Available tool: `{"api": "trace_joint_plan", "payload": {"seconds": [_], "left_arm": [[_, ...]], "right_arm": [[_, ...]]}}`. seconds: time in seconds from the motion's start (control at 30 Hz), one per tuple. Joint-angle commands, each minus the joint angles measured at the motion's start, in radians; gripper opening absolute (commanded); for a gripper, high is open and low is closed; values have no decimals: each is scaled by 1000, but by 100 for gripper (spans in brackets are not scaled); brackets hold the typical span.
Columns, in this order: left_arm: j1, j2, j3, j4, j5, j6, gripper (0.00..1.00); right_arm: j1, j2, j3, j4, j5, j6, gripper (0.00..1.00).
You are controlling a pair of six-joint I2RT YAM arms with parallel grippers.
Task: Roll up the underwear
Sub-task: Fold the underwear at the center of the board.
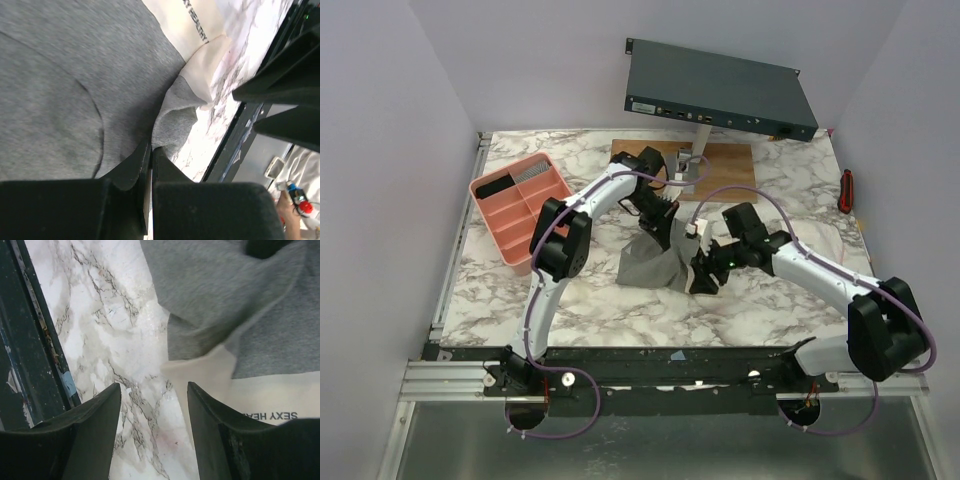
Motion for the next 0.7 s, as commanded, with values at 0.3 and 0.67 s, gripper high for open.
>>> {"api": "trace_joint_plan", "payload": {"seconds": [0.3, 0.67], "left_arm": [[43, 73, 48, -20, 52, -101, 0], [43, 39, 3, 3, 27, -104, 0]], "right_arm": [[76, 85, 54, 94, 242, 69, 54], [76, 136, 63, 119, 184, 173, 53]]}}
